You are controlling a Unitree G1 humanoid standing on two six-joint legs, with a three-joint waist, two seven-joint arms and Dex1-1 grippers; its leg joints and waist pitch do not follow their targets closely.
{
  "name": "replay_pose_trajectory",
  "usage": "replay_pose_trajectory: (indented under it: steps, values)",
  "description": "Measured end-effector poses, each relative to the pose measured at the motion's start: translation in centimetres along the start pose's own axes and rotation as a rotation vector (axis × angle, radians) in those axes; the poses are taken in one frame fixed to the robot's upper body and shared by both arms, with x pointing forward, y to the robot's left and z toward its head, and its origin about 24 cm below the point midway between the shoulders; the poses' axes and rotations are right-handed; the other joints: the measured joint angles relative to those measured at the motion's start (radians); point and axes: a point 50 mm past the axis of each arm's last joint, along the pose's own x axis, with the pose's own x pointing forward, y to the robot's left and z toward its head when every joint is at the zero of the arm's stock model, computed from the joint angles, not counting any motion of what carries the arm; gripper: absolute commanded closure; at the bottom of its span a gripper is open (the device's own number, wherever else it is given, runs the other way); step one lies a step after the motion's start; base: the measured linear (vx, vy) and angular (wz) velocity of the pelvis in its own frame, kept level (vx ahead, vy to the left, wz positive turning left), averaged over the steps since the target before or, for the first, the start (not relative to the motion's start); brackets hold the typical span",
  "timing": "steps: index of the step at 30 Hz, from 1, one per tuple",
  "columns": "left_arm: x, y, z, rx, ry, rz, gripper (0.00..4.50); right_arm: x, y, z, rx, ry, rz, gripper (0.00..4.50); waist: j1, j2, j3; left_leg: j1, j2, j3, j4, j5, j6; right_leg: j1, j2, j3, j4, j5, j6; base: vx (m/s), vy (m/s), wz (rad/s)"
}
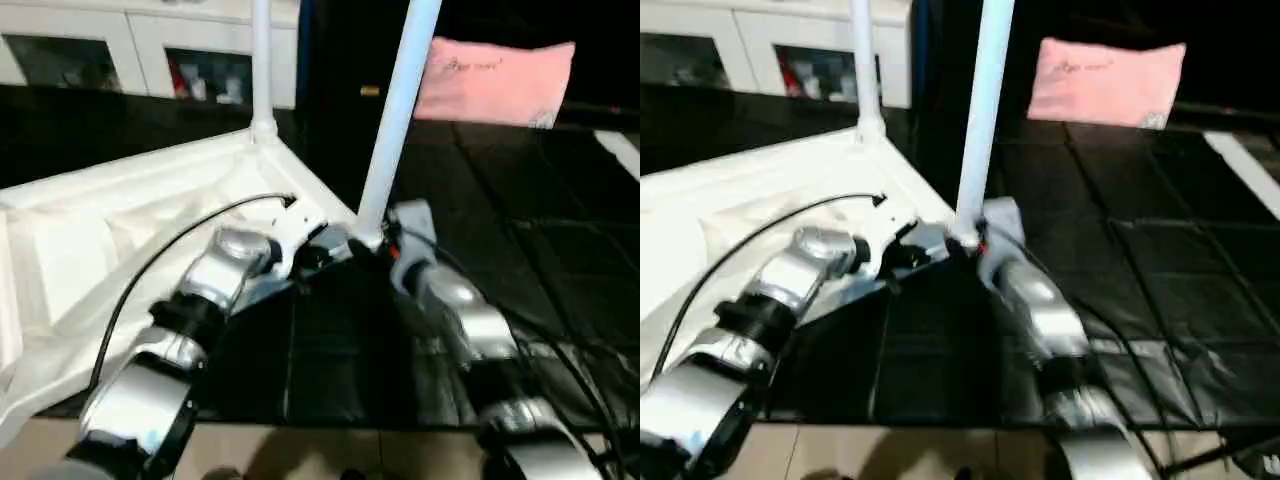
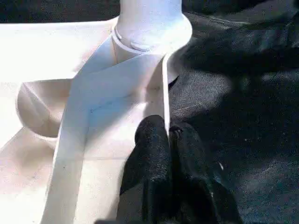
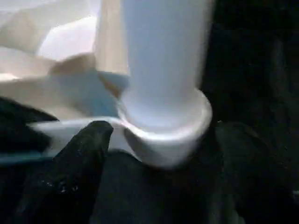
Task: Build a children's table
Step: Rotate leg to tighten, then rotate table base
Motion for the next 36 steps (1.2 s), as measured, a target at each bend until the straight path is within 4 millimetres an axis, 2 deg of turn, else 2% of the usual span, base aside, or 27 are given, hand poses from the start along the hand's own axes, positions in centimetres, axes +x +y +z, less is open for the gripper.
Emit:
replay_pose_trajectory:
  steps: [2, 6, 7, 9, 12, 13, 16, 19, 21, 24, 26, 29, 31, 36]
  values:
    - [0.0, 0.0, 0.0, 0.027, 0.002, -0.002, 4.5, -0.7, -0.7, 0.4, -0.028, -0.031, -0.016, 0.1, -0.001, 0.0, 0.0, 0.0, 0.0, 0.0, 0.0, 0.0, 0.0, 0.0, 0.0, 0.0, 0.0, 0.0, 0.0, 0.0, 0.0, 0.0]
    - [-0.2, -0.1, -0.3, 0.088, -0.011, -0.02, 4.5, -2.9, -1.4, 0.2, -0.021, -0.089, 0.001, 0.1, 0.014, 0.0, 0.0, 0.0, 0.0, 0.0, -0.001, 0.0, 0.0, 0.0, 0.0, 0.0, 0.0, -0.004, 0.006, 0.0, 0.0, 0.0]
    - [-0.2, 0.0, -0.3, 0.098, -0.013, -0.022, 4.06, -3.0, -1.4, 0.2, -0.018, -0.09, 0.01, 0.0, 0.014, 0.0, 0.0, 0.0, 0.0, 0.0, -0.001, 0.0, 0.0, 0.0, 0.0, 0.0, 0.0, -0.003, 0.006, 0.0, 0.0, 0.0]
    - [-0.4, -0.3, -0.1, 0.115, -0.042, -0.042, 3.95, -3.4, -0.8, 0.2, -0.028, -0.095, 0.071, 0.0, 0.017, 0.0, 0.0, 0.0, 0.0, 0.0, -0.001, 0.0, 0.0, 0.001, 0.0, 0.0, 0.0, -0.003, 0.006, 0.0, 0.0, 0.0]
    - [-0.9, -0.8, 1.4, 0.127, -0.123, -0.094, 3.71, -3.3, 0.3, 0.1, -0.04, -0.089, 0.168, 0.0, 0.024, 0.0, 0.0, 0.001, 0.001, 0.0, -0.001, 0.0, 0.0, 0.001, 0.0, 0.0, 0.0, -0.003, 0.005, 0.0, 0.0, 0.0]
    - [-1.4, -0.9, 2.1, 0.124, -0.158, -0.112, 3.55, -2.9, 1.1, 0.2, -0.034, -0.095, 0.199, 0.0, 0.024, 0.001, 0.0, 0.001, 0.001, 0.0, -0.001, 0.0, 0.0, 0.001, 0.0, 0.0, 0.0, -0.001, 0.002, 0.0, 0.0, 0.0]
    - [-3.0, -0.7, 3.0, 0.126, -0.189, -0.132, 3.49, -2.3, 2.6, 0.5, -0.027, -0.107, 0.258, 0.0, 0.02, 0.002, 0.0, 0.001, 0.001, 0.001, -0.001, 0.0, 0.0, 0.001, 0.0, 0.0, 0.0, -0.003, 0.005, 0.0, 0.0, 0.0]
    - [-5.1, -0.1, 2.1, 0.123, -0.138, -0.137, 3.14, -2.3, 3.2, 0.5, -0.032, -0.105, 0.309, 0.0, 0.013, 0.002, 0.0, 0.001, 0.001, 0.001, -0.002, 0.0, 0.0, 0.001, 0.0, 0.0, 0.001, -0.005, 0.008, 0.0, 0.0, 0.0]
    - [-6.4, 0.2, 0.9, 0.107, -0.086, -0.141, 3.09, -2.2, 3.6, 0.5, -0.027, -0.104, 0.347, 0.0, 0.013, 0.001, 0.0, 0.001, 0.001, 0.001, -0.001, 0.0, 0.0, 0.001, 0.0, 0.0, 0.001, -0.005, 0.008, 0.0, 0.0, 0.0]
    - [-9.0, 0.1, -1.3, 0.103, 0.031, -0.177, 2.7, -1.8, 4.6, 1.2, -0.031, -0.117, 0.414, 0.0, 0.001, -0.006, 0.001, 0.0, 0.002, 0.001, -0.002, 0.0, 0.0, 0.0, 0.0, 0.0, 0.001, -0.005, 0.008, 0.0, 0.0, 0.0]
    - [-10.6, -0.1, -2.5, 0.092, 0.103, -0.188, 2.69, -1.2, 5.0, 1.8, -0.033, -0.129, 0.428, 0.0, -0.002, -0.009, 0.001, 0.001, 0.002, 0.0, -0.002, 0.0, 0.0, 0.0, 0.001, 0.001, 0.001, -0.005, 0.008, 0.0, 0.0, 0.0]
    - [-12.8, -0.8, -3.5, 0.083, 0.189, -0.197, 2.28, 0.6, 6.1, 2.8, -0.02, -0.143, 0.443, 0.0, -0.006, -0.021, 0.0, 0.002, 0.002, 0.0, -0.002, 0.0, -0.001, 0.0, 0.0, 0.001, 0.001, -0.005, 0.008, 0.0, 0.0, 0.0]
    - [-13.5, -1.1, -3.8, 0.081, 0.222, -0.197, 2.22, 1.8, 6.6, 3.6, -0.024, -0.159, 0.428, 0.0, -0.005, -0.026, 0.0, 0.002, 0.002, 0.001, -0.001, 0.001, -0.001, 0.0, 0.0, 0.001, 0.002, -0.005, 0.008, 0.0, 0.0, 0.0]
    - [-13.5, -1.8, -3.8, 0.066, 0.233, -0.205, 1.84, 4.0, 7.1, 5.5, -0.01, -0.175, 0.356, 0.0, 0.0, -0.037, -0.001, 0.0, 0.001, 0.001, 0.0, 0.001, -0.002, 0.001, 0.0, 0.002, 0.001, -0.005, 0.008, 0.0, 0.0, 0.0]
